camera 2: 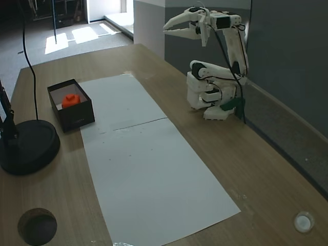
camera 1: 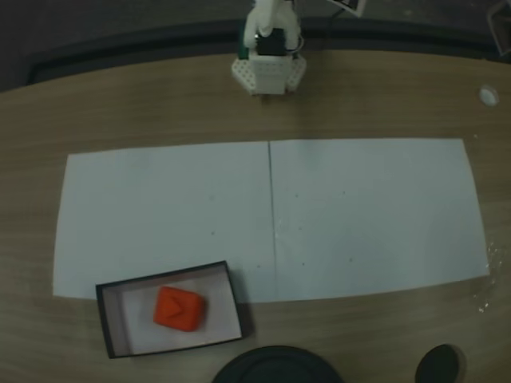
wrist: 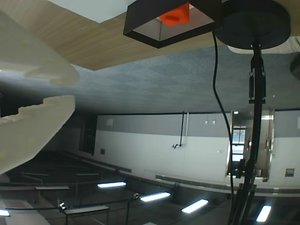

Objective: Grab a orange square and put it in the box.

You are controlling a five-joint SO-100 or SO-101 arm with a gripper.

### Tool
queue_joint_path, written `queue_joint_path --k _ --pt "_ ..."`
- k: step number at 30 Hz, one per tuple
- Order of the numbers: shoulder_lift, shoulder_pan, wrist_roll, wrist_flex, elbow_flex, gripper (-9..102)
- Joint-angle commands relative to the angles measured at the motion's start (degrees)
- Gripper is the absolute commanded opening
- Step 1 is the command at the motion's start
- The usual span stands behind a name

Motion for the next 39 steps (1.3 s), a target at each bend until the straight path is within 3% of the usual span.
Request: queue_joint_path --k 1,10,22,31,39 --pt "1.58 -4.22 0.53 -1.93 3.52 0" --pt "1.58 -13.01 0.18 -1.85 19.78 0" --pt "1.49 -12.57 0.18 -4.92 31.55 0" --pt "1.58 -12.48 0.18 -11.34 49.04 0" --pt "1.58 -12.66 0.44 -5.98 47.64 0"
